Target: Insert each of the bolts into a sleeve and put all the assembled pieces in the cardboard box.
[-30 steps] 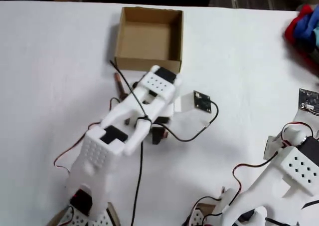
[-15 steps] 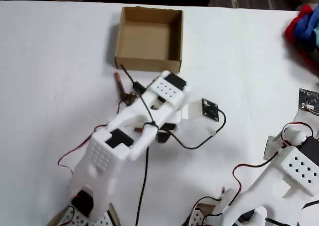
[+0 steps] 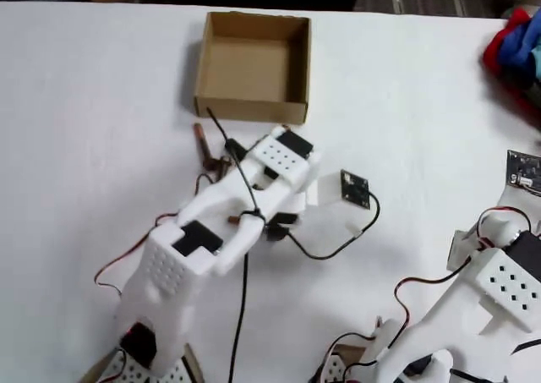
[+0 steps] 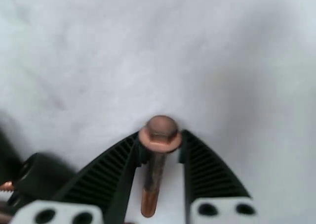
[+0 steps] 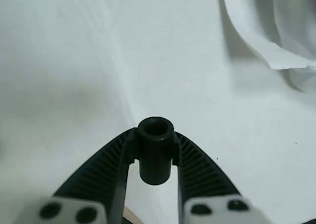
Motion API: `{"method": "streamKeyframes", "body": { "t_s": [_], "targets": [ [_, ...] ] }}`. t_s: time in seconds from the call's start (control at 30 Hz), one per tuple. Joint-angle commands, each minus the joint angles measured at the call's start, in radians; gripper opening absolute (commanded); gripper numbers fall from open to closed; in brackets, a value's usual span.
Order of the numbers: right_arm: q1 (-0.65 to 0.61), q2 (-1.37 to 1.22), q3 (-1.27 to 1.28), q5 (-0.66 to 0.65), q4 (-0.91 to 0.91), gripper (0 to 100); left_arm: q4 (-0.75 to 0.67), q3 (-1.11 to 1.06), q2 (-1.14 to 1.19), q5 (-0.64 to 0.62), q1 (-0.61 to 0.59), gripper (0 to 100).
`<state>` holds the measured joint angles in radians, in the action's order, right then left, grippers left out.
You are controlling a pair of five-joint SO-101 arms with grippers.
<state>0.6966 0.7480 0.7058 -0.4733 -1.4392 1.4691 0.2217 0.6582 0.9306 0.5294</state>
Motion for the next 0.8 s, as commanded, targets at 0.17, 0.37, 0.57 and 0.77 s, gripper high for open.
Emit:
{"method": "streamKeyframes", "body": {
  "t_s": [0.17,0.37,0.57,0.77],
  "targets": [
    [-0.002,-0.001,-0.005,-0.009,0.018,1.9,-0.003,0.039,-0.025,-0.052,-0.018,2],
    [-0.117,-0.001,-0.005,-0.003,0.022,1.9,0.104,0.068,-0.187,-0.149,-0.109,2],
    [-0.245,0.008,-0.005,0.0,0.024,2.0,0.187,0.045,-0.502,-0.241,-0.224,2],
    [-0.34,0.01,0.008,0.002,0.131,2.0,0.087,-0.295,-0.881,-0.336,-0.253,2]
  ]
}}
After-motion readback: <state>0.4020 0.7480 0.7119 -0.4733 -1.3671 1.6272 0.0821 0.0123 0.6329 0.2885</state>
